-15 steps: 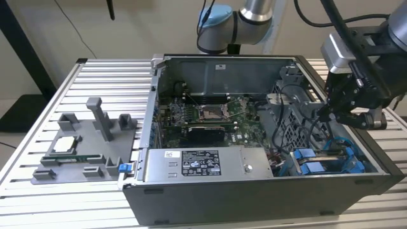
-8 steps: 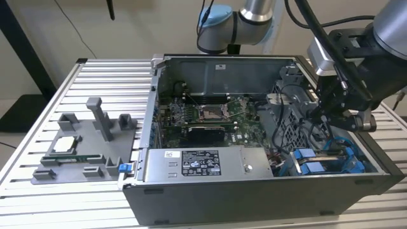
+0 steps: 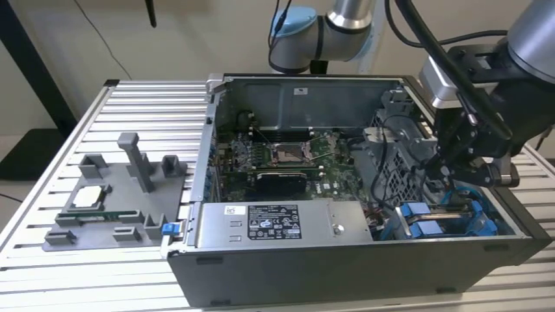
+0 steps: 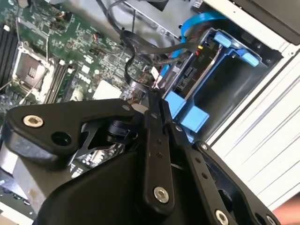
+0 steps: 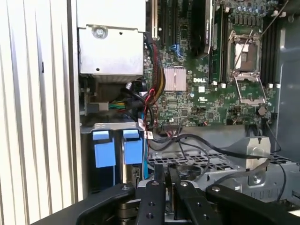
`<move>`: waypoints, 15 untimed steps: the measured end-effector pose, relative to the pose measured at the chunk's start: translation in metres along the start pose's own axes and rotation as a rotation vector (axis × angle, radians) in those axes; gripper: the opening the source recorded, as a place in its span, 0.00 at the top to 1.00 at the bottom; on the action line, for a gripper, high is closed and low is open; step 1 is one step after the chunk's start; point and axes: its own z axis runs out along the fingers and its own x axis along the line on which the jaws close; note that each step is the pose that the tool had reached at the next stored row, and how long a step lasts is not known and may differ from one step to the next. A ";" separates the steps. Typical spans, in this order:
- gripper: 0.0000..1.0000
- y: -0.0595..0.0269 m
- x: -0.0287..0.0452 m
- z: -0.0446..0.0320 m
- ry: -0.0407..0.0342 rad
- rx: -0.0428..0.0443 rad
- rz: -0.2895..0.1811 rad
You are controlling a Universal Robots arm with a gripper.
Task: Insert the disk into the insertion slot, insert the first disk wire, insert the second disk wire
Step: 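Insert the second disk wire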
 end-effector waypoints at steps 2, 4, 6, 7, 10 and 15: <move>1.00 0.0000 0.0006 0.0005 0.0157 0.0003 -0.001; 1.00 0.0000 0.0009 0.0013 0.0278 0.0005 -0.002; 1.00 0.0000 0.0009 0.0013 0.0281 0.0006 -0.002; 1.00 0.0000 0.0009 0.0013 0.0286 0.0006 -0.002; 1.00 0.0001 0.0011 0.0023 0.0308 0.0006 -0.002; 1.00 0.0001 0.0015 0.0041 0.0320 0.0007 -0.002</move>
